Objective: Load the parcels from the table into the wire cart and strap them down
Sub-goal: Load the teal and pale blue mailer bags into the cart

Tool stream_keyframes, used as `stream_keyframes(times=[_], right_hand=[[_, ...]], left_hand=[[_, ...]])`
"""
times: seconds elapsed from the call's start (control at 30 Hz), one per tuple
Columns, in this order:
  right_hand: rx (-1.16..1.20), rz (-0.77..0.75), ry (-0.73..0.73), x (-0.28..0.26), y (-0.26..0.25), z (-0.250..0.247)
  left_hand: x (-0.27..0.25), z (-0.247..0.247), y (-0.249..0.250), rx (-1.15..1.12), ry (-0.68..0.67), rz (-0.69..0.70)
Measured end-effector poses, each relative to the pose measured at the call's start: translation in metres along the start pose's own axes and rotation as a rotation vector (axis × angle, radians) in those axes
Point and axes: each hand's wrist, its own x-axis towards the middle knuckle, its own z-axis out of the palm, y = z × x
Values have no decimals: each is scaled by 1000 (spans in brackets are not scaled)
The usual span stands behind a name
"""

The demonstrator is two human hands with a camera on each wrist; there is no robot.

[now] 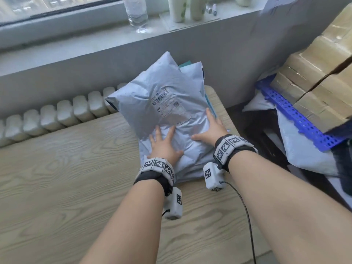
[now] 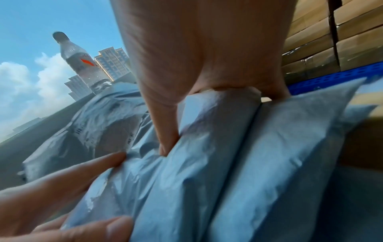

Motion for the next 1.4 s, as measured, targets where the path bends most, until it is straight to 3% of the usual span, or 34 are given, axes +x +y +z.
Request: stream_keyframes(times=[0.33,0.6,0.8,1.17,1.4], right_hand=[[7,76,-70,10,-4,8],[-13,97,-98,-28,-24,47],[-12,56,-155,-75,-65,103],[-50,7,-255,-191,-176,258],[-184,-110,-366,-257,-249,348]], left_hand=[[-4,4,-19,-93,27,67],[-38,-3,-80,-126,-36,40],[-90,-13,-154,-164,-15,-25],[-199,-58,-345,-239,7,-153],[-264,-97,-438,-151,125,-403]])
